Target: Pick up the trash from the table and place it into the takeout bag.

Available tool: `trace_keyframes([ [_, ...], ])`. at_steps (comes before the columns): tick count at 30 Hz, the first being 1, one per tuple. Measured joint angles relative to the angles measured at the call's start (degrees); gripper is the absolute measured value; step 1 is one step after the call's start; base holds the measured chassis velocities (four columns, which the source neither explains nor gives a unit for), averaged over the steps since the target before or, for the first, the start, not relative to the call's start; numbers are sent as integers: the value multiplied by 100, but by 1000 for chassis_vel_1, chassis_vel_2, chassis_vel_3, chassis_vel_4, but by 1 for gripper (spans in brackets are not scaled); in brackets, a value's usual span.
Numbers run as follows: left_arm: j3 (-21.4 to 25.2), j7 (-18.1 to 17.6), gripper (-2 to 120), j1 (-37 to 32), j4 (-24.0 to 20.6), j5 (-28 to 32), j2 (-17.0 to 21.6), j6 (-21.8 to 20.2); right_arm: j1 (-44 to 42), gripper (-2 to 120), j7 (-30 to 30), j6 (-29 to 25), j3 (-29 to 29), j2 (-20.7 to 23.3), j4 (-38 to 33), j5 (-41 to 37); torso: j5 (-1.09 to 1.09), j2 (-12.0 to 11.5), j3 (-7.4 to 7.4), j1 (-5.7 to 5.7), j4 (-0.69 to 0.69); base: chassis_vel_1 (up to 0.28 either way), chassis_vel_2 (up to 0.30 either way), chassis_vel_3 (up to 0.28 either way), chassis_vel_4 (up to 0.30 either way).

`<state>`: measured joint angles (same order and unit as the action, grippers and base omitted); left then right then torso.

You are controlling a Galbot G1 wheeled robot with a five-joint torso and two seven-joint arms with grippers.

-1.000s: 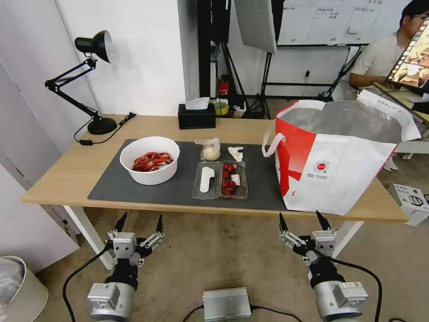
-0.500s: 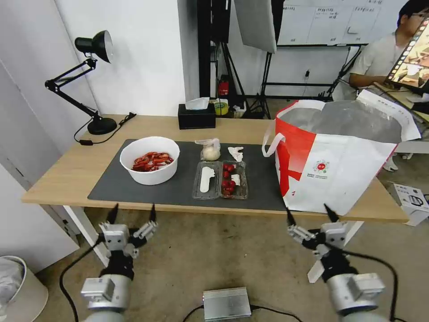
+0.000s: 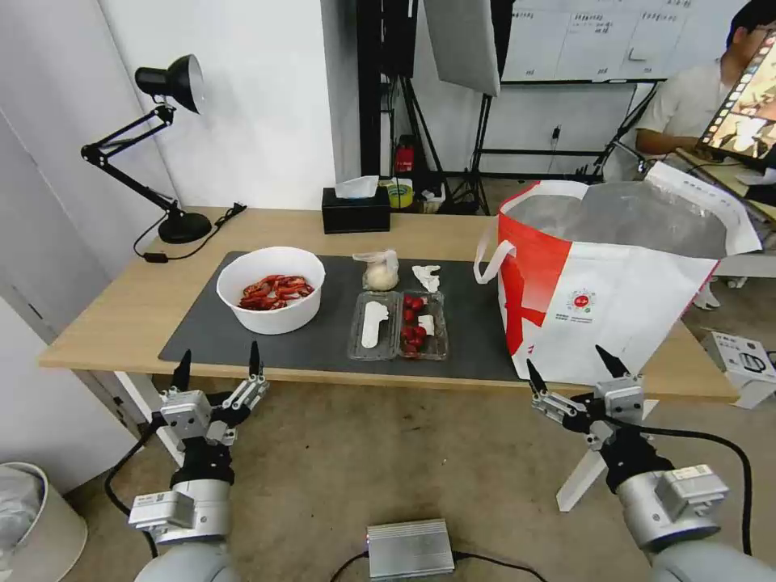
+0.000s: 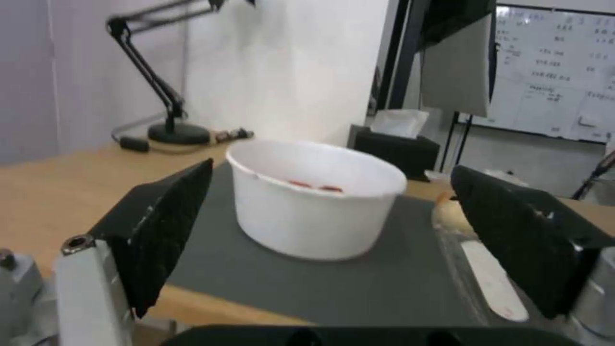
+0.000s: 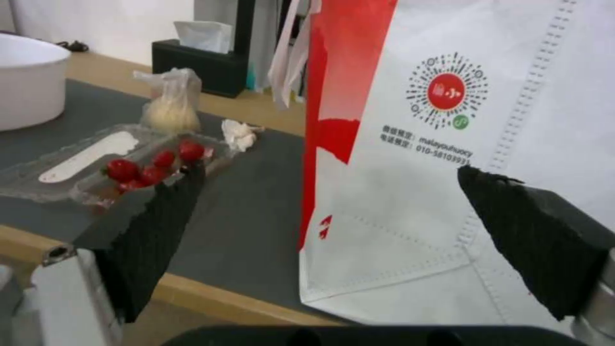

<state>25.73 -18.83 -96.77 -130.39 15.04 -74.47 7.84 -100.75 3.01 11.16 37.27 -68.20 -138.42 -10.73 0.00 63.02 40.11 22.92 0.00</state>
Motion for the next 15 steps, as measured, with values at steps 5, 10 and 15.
trace_keyframes([
  [5, -119, -80, 100, -36, -227, 584, 89, -183, 2, 100, -111, -40, -24, 14, 30, -39, 0, 0, 0, 0, 0, 0, 0, 0, 0],
  [10, -313, -411, 100, 17, -653, 1546, 324, -614, 8, 100, -216, -59, -102, -6, 49, -105, 0, 0, 0, 0, 0, 0, 0, 0, 0],
  [15, -590, -842, 100, 158, -1032, 2770, 518, -1213, -18, 100, -253, -62, -133, -45, 56, -149, 0, 0, 0, 0, -1, 0, 0, 0, 0],
])
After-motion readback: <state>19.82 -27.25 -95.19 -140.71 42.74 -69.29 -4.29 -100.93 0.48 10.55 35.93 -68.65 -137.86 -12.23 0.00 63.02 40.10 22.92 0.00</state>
